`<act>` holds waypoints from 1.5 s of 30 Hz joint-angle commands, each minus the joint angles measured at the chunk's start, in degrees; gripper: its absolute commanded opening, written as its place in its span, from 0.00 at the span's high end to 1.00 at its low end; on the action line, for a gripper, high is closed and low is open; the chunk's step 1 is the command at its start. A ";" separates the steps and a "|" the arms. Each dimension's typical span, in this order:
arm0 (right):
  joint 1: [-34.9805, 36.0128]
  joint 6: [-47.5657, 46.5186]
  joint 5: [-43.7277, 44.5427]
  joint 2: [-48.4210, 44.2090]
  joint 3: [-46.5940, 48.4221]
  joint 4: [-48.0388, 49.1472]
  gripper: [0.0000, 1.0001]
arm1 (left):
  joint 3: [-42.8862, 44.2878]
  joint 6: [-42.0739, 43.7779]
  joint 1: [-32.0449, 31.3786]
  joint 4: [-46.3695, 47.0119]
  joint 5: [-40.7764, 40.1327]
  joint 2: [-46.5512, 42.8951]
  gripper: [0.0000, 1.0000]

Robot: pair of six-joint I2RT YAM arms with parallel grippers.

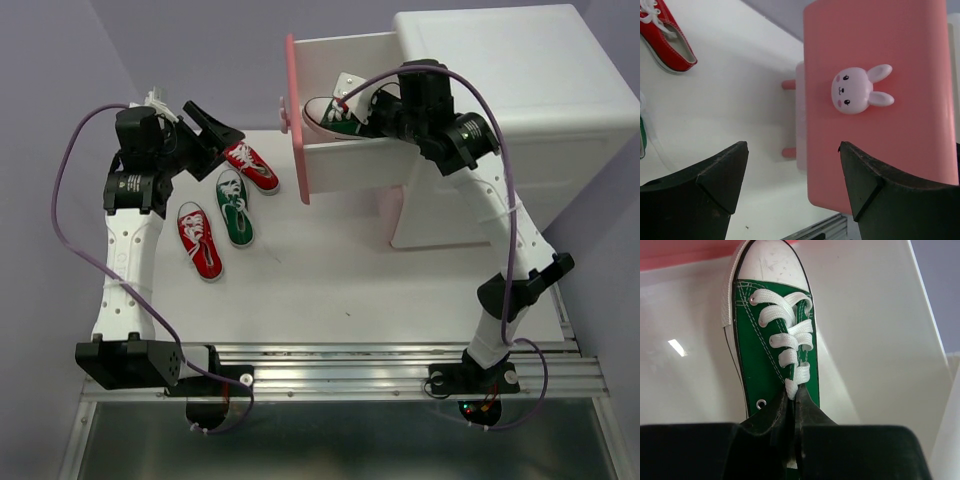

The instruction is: Place and organize the shoes in the shoe cabinet

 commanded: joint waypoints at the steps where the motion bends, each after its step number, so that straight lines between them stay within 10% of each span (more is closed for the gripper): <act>1: 0.43 -5.42 -8.94 -5.55 -0.98 4.23 1.00 | 2.94 -1.14 -0.75 7.45 4.37 1.38 0.15; 12: -1.41 -8.69 -23.26 -5.99 -0.01 2.29 1.00 | 5.76 -2.27 -9.45 15.44 3.32 7.20 0.15; 30: -3.09 -10.53 -18.70 -11.00 -2.12 -3.51 1.00 | 8.39 -6.76 -16.40 21.61 -4.41 13.79 0.20; 39: -3.70 -7.64 -25.89 -12.94 -3.70 -0.88 1.00 | 9.97 -9.22 -17.54 22.93 -8.01 15.37 0.99; 45: -3.70 -5.44 -27.23 -13.20 -2.74 0.36 1.00 | 11.29 -9.05 -18.15 22.05 -15.31 14.14 1.00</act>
